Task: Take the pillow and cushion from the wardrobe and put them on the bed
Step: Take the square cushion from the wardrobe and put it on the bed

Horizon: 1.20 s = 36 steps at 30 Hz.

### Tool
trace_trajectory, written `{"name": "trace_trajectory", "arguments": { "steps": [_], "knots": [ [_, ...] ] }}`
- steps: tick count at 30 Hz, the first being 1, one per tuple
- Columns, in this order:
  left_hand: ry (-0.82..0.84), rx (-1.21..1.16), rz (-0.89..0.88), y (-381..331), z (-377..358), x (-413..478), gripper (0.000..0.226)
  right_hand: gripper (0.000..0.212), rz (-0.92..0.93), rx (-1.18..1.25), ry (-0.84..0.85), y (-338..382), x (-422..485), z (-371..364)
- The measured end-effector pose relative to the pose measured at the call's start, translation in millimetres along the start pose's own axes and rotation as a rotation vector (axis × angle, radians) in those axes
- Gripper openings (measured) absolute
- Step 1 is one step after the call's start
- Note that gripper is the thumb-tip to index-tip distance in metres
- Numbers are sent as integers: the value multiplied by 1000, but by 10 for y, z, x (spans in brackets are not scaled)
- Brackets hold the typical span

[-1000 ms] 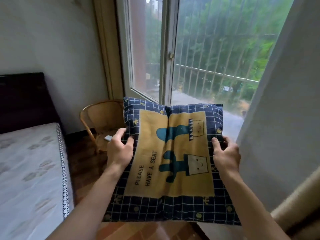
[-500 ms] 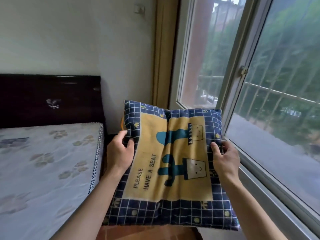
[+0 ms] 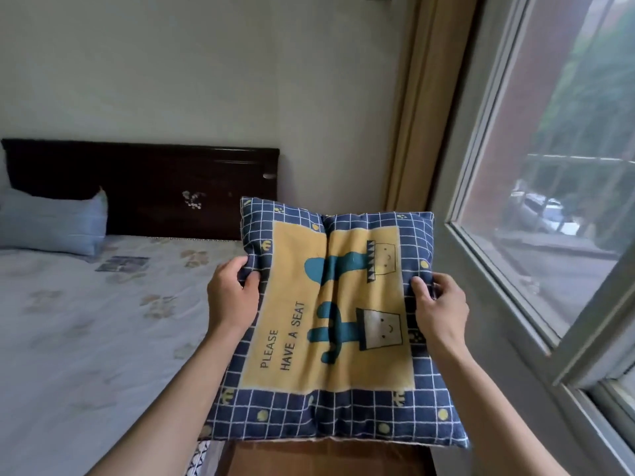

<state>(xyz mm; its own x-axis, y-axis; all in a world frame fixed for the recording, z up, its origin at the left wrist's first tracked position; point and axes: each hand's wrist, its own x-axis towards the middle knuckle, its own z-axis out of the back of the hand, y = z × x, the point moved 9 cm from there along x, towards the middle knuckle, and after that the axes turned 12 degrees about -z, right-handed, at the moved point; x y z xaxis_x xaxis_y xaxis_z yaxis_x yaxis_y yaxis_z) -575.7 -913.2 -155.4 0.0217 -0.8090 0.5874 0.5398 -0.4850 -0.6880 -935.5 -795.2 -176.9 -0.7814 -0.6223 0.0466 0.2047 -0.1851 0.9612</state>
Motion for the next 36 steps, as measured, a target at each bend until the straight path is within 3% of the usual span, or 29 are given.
{"name": "trace_trajectory", "arguments": {
  "steps": [8,12,24,36],
  "knots": [
    [-153,66,100,576,-45,897,17,23,81,12,129,592,882,-1212],
    [-184,84,131,1090,-32,1436,25,26,70,7,191,728,1175,-2008],
    [-217,130,111,2556,118,3186,27,26,-17,22,262,1182,1768,-4318],
    [-243,245,117,3669,-332,4673,31,46,-99,-22,396,1127,2934,-6336]
  ]
}}
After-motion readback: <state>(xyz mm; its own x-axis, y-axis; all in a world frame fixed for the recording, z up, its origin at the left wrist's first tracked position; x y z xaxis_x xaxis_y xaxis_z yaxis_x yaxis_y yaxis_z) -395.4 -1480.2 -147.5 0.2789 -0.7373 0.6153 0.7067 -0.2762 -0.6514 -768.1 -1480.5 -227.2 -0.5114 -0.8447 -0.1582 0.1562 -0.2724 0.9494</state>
